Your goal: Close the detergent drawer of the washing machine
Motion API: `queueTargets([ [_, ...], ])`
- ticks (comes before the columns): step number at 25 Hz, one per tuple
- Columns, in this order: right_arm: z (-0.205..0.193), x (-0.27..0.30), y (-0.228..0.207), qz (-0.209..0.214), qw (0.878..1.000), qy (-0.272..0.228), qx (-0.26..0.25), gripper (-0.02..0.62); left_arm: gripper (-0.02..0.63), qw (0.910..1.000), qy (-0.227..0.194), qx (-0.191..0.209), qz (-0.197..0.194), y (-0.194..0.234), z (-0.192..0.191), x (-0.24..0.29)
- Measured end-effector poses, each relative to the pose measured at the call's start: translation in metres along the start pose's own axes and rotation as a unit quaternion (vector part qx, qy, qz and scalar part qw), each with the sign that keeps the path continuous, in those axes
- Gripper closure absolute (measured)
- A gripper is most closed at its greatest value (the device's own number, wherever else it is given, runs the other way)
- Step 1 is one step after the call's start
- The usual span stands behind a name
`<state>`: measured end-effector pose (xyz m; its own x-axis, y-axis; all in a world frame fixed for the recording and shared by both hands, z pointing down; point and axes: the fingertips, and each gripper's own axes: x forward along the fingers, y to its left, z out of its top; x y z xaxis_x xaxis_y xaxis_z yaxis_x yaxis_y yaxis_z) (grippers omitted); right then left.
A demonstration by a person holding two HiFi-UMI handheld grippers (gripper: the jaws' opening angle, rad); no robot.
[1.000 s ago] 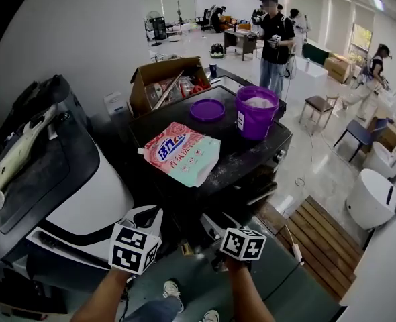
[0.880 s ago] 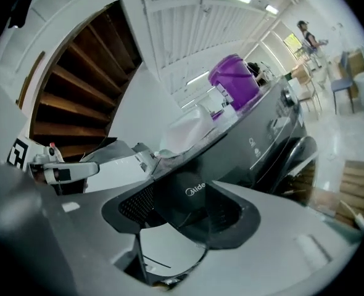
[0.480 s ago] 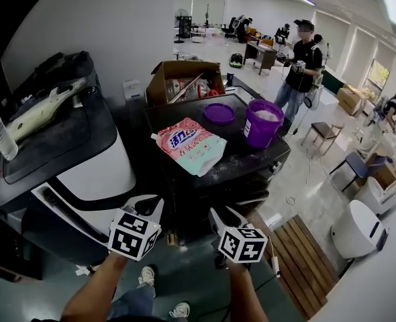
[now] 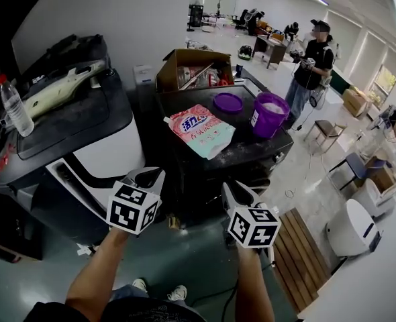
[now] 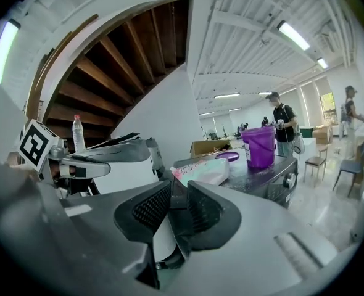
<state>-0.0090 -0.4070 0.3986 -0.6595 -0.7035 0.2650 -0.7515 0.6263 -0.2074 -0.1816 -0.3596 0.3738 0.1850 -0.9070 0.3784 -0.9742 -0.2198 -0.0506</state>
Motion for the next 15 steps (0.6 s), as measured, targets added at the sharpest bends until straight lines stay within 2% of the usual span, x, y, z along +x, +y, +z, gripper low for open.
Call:
queueTargets([
  [7,0.029,-0.016,0.027,-0.025,0.999,-0.02,-0.031,0.518,0.606,0.9997,-0.021,-0.008,-0.003,0.025,0.01,-0.024],
  [15,0.049,-0.027,0.051,-0.063,0.996,-0.044,-0.041,0.551,0.606,0.9985,-0.039,0.017,-0.036,0.036,0.022,-0.038],
])
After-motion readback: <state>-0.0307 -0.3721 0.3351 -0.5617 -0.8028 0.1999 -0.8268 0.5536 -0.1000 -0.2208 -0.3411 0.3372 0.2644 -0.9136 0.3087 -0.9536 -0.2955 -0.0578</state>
